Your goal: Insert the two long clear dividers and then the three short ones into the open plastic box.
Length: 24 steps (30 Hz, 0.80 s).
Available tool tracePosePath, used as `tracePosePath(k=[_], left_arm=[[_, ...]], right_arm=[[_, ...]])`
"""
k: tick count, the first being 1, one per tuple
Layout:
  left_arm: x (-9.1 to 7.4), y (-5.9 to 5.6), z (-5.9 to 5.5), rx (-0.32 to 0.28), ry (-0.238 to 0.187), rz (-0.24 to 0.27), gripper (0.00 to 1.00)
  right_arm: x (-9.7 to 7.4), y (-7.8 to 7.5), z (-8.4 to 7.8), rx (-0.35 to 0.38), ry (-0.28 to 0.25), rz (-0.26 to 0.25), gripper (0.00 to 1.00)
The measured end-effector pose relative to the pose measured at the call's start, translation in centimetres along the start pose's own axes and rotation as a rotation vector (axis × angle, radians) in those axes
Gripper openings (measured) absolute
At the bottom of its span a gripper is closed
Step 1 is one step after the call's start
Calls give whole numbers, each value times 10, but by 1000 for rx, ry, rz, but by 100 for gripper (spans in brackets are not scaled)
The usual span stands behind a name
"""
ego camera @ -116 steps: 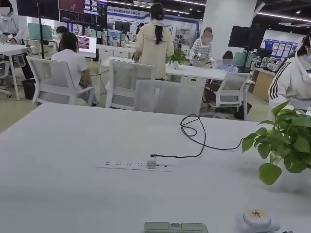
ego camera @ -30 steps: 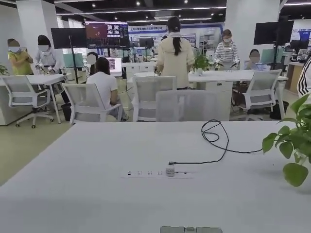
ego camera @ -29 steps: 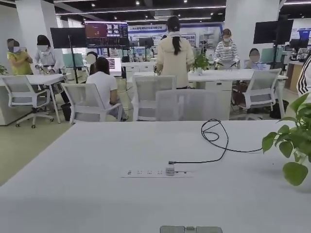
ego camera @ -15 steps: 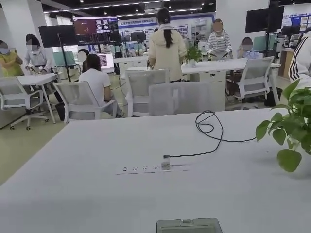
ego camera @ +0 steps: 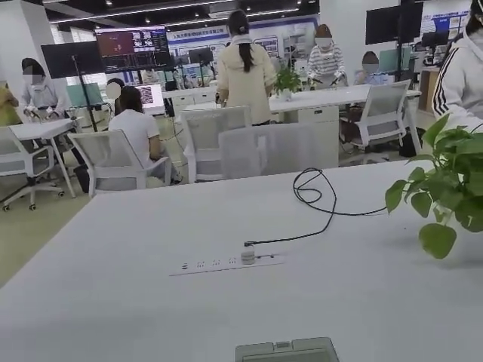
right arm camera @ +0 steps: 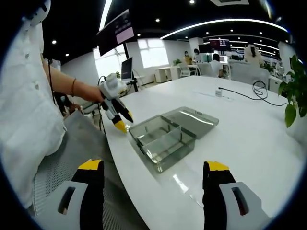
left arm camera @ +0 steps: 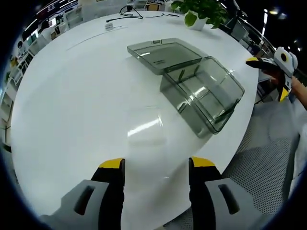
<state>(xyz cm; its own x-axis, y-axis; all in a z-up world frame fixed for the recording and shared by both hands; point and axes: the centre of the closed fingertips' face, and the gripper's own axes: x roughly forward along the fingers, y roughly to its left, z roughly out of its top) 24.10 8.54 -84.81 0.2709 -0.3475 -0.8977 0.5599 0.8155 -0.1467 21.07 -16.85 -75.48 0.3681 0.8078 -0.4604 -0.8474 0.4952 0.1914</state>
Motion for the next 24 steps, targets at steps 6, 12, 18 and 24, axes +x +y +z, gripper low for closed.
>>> tracePosePath(k=[6,12,18,24], left_arm=[[0,6,0,18,27,61,45],[2,8,-2,47,56,122,41],[2,8,-2,33,113,144,37],[3,10,-2,4,146,152,36]], right_arm=[[2,2,0,-22,2,8,87],[1,0,-4,-35,15,11,87],[0,-2,-5,-28,6,1,86],[1,-1,-5,-31,5,-4,85]])
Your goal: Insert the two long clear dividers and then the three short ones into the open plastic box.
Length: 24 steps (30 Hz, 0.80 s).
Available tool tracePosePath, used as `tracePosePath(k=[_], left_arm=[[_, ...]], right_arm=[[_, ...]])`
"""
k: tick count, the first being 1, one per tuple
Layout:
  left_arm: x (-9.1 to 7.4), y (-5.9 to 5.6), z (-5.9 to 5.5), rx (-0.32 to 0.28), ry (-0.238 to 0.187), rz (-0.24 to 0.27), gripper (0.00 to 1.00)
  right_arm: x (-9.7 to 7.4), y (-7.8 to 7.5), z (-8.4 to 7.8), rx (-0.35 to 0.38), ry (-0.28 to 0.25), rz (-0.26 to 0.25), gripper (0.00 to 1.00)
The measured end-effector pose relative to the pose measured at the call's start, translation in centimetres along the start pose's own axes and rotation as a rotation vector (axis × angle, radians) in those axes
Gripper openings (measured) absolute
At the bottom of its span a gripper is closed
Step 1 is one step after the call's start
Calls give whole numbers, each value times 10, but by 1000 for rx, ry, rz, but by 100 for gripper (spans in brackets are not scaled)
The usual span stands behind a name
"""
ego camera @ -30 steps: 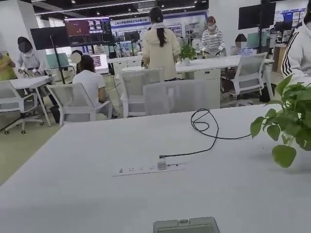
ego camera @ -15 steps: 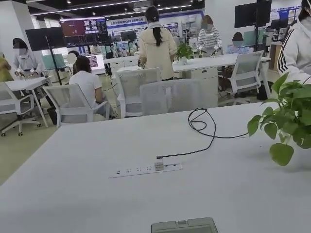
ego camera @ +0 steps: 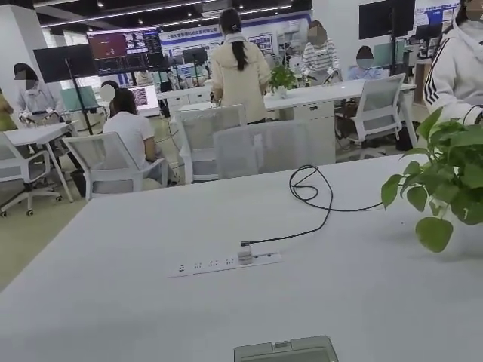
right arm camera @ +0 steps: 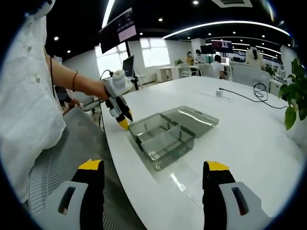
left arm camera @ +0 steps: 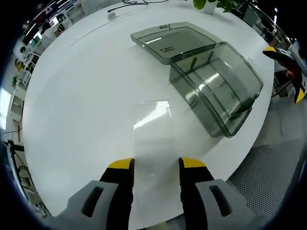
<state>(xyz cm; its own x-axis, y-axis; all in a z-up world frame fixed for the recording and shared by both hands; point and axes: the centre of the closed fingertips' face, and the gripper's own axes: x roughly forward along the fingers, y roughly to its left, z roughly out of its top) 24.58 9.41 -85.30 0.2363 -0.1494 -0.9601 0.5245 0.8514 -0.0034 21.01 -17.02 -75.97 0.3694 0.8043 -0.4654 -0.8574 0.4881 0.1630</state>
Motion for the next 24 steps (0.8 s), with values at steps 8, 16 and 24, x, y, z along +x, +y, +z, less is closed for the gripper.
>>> tracePosePath(k=[8,16,24], left_arm=[[1,0,0,-15,66,4,34],[0,0,-1,-13,59,0,31],[-2,2,-2,-53,17,-31,30]], right_arm=[[-2,-1,-1,13,-6,-13,84],[-2,1,-3,16,2,-10,84],[0,3,-3,14,4,-9,84]])
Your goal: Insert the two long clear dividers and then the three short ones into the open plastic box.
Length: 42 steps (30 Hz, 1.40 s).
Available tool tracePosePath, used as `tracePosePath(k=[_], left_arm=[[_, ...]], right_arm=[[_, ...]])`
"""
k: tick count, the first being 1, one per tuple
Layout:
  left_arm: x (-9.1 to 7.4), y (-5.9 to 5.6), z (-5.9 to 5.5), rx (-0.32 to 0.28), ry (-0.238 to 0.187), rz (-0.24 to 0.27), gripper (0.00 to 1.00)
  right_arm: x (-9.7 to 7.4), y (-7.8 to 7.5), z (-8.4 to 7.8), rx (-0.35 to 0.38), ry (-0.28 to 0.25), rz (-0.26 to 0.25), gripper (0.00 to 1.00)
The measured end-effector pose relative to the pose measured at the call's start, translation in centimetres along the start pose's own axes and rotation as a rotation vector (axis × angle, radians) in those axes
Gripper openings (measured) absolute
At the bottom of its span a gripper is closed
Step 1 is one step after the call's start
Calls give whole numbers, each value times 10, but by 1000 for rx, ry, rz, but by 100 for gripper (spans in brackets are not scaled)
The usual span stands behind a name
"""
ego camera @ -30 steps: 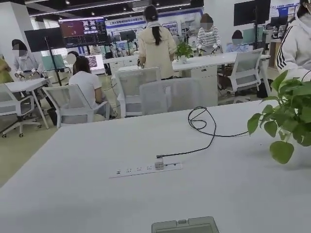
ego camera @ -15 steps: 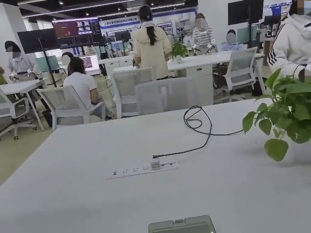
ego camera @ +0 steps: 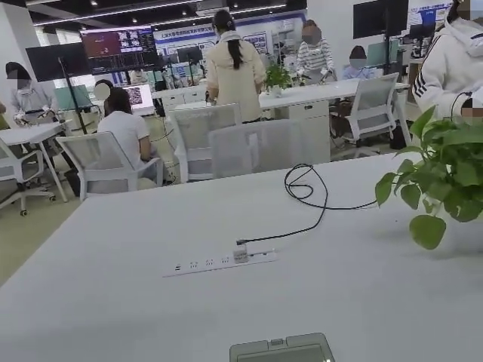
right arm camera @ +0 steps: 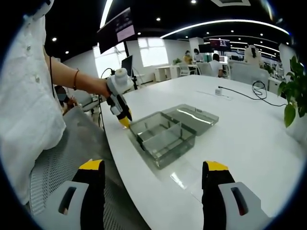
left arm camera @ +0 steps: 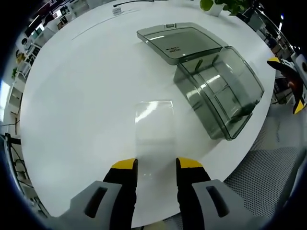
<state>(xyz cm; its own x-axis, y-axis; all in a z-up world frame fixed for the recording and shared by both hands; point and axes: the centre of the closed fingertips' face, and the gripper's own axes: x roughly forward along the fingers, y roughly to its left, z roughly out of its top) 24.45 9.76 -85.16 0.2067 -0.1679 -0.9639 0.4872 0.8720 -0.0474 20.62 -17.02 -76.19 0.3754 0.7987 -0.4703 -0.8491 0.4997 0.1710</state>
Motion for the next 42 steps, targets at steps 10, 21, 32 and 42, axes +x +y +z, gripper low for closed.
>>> tracePosePath(k=[10,21,32,42], left_arm=[[-3,0,-3,-62,-46,-38,30],[-23,-3,0,-163,-159,-96,30],[-60,-22,21,-249,-335,-194,30],[-92,-56,50,-275,-502,-321,30]], right_arm=[[1,2,-1,-3,14,2,84],[3,5,7,-14,42,5,84],[8,10,31,4,25,12,81],[28,24,88,187,-67,16,74]])
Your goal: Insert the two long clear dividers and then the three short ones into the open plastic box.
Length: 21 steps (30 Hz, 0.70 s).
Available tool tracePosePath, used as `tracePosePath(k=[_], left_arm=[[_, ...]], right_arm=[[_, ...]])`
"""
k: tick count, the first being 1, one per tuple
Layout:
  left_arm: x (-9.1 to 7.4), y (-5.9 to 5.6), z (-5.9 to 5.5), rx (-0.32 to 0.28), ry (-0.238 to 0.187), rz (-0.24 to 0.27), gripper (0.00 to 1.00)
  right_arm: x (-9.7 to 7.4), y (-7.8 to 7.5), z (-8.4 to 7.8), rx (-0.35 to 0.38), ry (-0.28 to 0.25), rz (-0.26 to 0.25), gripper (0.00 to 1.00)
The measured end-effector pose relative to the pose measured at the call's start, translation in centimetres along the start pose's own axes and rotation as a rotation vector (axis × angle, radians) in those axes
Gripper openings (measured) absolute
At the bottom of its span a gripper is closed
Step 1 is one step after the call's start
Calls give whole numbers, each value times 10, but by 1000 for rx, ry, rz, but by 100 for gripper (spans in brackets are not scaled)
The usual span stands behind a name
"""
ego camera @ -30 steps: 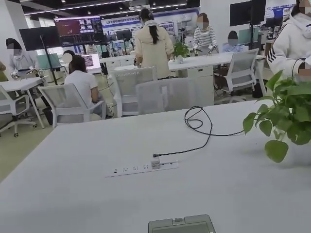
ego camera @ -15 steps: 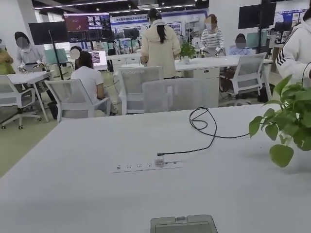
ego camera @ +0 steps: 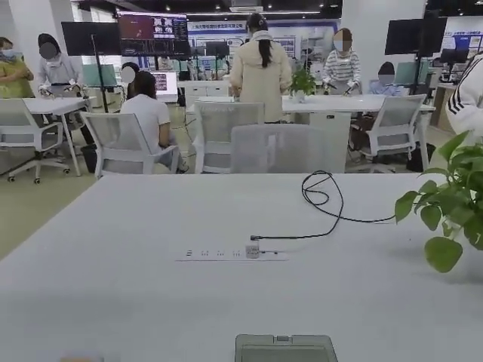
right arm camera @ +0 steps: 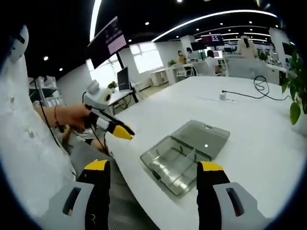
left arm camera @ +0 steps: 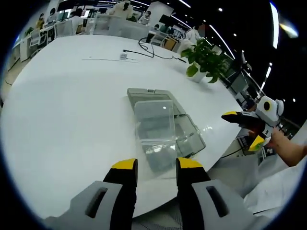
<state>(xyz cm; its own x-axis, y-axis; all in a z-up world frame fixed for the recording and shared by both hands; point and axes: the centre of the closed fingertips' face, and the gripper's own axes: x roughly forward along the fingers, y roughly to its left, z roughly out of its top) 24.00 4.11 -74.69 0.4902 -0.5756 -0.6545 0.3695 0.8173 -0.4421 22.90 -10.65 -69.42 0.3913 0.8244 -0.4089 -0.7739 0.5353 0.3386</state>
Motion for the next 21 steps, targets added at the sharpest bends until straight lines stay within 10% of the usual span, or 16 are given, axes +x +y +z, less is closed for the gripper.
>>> tracePosePath(k=[9,21], left_arm=[[2,-37,11,21,-91,-97,30],[5,-65,16,84,-137,-179,30]], right_arm=[[28,19,36,121,-69,-5,44],[53,27,26,237,-20,-49,24]])
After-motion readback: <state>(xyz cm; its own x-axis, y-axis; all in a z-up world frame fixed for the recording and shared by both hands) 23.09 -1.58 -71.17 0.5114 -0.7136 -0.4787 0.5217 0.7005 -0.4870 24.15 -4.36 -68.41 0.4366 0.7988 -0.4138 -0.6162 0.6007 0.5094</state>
